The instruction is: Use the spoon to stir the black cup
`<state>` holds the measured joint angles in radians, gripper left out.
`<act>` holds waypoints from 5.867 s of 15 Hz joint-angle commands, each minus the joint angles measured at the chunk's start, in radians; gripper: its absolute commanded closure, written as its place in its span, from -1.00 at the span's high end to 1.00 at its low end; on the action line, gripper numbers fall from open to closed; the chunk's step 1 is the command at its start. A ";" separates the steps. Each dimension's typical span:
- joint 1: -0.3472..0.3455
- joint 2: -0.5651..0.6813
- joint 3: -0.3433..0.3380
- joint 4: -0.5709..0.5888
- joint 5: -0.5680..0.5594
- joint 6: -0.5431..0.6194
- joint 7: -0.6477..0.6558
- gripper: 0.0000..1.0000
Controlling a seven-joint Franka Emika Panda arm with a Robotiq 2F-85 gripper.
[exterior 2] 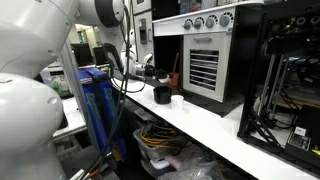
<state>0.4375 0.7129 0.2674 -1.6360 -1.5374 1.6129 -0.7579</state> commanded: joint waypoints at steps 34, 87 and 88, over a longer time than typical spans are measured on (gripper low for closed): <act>0.027 -0.023 -0.020 -0.020 -0.016 0.010 0.010 -0.93; -0.144 -0.382 0.048 0.151 1.453 0.103 -0.241 -0.93; -0.145 -0.367 0.049 0.143 1.496 0.132 -0.210 -0.93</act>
<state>0.3117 0.3209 0.3089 -1.4598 -0.1485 1.6624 -1.0299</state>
